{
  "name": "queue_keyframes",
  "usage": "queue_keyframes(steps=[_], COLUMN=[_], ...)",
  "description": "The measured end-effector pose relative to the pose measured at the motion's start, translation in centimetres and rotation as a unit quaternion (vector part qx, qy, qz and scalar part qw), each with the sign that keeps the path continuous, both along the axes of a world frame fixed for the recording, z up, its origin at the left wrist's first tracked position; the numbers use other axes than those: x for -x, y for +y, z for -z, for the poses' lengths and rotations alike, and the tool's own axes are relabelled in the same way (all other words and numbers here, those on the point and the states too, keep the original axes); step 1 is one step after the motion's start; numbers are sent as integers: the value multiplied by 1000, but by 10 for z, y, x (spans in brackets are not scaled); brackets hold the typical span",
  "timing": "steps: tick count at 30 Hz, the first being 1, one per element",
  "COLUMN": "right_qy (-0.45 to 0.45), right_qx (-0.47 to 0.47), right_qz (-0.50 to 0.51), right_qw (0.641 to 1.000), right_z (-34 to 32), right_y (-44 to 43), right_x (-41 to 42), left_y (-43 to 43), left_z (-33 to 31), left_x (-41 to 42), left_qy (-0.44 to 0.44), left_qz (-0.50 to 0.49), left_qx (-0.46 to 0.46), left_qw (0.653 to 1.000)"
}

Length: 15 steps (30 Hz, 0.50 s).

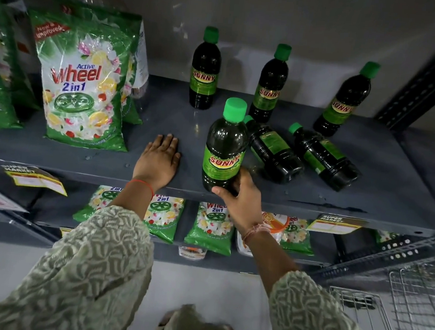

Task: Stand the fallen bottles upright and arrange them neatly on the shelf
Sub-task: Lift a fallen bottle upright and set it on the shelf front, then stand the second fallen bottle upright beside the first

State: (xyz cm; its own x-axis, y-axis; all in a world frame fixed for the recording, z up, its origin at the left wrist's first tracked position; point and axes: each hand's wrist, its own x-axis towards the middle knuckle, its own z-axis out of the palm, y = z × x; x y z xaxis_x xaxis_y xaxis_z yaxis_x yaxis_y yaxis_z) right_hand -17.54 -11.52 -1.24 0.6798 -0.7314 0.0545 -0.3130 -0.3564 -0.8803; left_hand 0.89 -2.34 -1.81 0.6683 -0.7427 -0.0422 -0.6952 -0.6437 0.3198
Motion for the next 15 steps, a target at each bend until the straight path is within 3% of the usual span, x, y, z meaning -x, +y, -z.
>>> queue_keyframes(steps=[4,7,9,12,13,15], right_qy=[-47,-41,101,363,407,409], right_qx=[3,181,241,217,205,158], right_qz=[42,124,109,37,17,13], right_qw=[998,975,959,906,890,898], right_z=[-13,-43,-58,-68,-68,-65], right_y=[5,-33,-77,-114,-118,-122], right_x=[18,23,10,-11,-15,-19], left_y=[0,-7,-12,-14,-14,-13], left_z=[-2,-2,-2,0,1,1], left_x=[0,6,12,17,17,17], left_qy=[10,26,23,5,3,2], left_qz=[-1,9,14,6,4,1], left_qx=[1,14,15,19,20,19], left_qw=[1000,1000,1000,1000,1000,1000])
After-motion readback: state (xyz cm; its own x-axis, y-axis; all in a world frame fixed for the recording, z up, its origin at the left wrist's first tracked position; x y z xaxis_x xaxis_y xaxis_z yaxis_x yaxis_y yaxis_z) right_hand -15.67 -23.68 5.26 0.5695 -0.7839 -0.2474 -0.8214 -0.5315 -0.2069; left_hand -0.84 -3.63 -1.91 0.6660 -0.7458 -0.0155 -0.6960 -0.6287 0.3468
